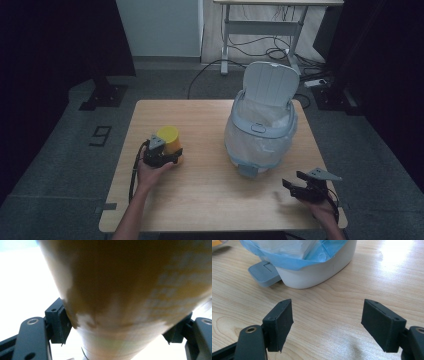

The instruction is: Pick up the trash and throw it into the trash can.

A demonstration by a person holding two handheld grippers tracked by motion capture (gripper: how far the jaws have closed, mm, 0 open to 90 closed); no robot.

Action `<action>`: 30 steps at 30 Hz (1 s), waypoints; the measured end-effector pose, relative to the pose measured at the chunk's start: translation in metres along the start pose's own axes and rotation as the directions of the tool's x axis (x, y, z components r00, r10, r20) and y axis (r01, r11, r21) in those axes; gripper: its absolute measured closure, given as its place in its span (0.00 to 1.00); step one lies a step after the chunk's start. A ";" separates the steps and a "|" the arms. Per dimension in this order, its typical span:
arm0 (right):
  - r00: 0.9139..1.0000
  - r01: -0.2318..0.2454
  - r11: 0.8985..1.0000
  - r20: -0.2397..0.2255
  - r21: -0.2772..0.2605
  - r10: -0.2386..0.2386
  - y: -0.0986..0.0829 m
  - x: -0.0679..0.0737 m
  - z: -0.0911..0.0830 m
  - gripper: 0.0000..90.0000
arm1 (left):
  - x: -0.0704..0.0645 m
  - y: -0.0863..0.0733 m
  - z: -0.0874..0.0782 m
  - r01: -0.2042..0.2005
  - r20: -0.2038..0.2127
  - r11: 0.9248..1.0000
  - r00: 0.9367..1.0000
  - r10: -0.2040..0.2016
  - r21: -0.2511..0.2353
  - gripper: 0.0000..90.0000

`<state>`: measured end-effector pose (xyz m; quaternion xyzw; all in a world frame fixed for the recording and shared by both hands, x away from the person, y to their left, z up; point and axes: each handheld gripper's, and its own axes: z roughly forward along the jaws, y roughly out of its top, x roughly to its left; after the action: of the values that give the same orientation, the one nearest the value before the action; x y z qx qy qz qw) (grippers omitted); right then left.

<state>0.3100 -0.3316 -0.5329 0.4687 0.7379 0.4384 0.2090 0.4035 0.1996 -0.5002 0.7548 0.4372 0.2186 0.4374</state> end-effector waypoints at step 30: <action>1.000 0.003 1.000 0.003 0.005 -0.003 -0.001 0.001 0.000 0.27 | -0.018 0.036 -0.058 -0.066 0.069 0.991 0.995 0.074 -0.115 0.26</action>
<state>0.3092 -0.3314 -0.5340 0.4689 0.7392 0.4357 0.2096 0.3695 0.2033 -0.4387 0.7514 0.3811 0.2302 0.4869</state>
